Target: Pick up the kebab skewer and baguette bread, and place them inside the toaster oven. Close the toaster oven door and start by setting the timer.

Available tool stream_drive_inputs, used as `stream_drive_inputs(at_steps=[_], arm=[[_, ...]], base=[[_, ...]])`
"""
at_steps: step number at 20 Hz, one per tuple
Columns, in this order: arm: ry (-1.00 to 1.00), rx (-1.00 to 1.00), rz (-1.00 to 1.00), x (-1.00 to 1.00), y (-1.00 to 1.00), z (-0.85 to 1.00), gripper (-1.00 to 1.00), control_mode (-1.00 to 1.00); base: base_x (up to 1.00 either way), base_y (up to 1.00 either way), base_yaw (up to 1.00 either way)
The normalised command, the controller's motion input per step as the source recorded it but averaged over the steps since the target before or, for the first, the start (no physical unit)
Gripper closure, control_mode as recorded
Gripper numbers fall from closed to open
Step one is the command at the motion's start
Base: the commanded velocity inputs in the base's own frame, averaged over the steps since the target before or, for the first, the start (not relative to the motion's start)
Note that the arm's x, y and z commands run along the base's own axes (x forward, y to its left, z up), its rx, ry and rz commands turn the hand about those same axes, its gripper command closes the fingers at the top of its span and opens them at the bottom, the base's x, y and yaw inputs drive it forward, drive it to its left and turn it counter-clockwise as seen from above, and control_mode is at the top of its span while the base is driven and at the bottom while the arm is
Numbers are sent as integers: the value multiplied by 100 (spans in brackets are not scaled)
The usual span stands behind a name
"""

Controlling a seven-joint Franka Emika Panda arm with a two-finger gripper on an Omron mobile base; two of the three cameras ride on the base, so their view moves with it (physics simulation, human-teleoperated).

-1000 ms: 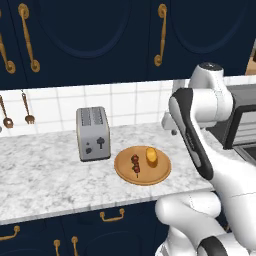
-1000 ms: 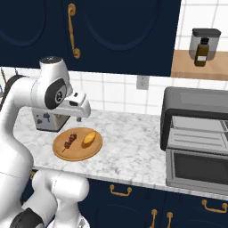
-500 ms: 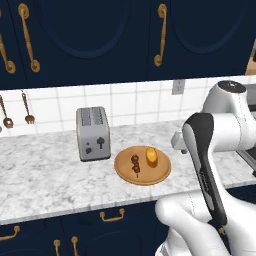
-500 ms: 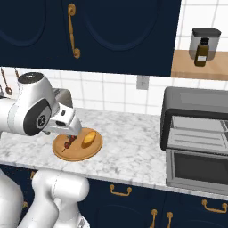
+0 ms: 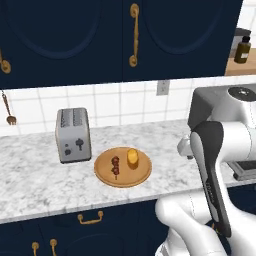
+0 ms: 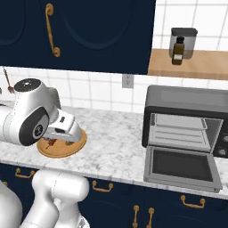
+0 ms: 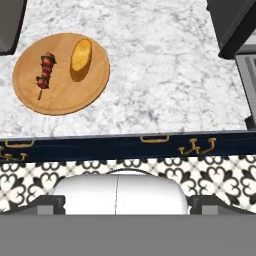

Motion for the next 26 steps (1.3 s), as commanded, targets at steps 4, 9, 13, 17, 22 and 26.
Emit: stream_drive_inputs(at_steps=[4,9,13,17,22,26], arm=[[0,0,0,0,0,0,-100,100],[0,0,0,0,0,0,-100,100],[0,0,0,0,0,0,-100,100],[0,0,0,0,0,0,-100,100],[0,0,0,0,0,0,-100,100],[0,0,0,0,0,0,-100,100]], base=[[0,-55,0],[7,-31,0],[20,-28,0],[37,-21,0],[36,-5,-5],[11,0,-8]])
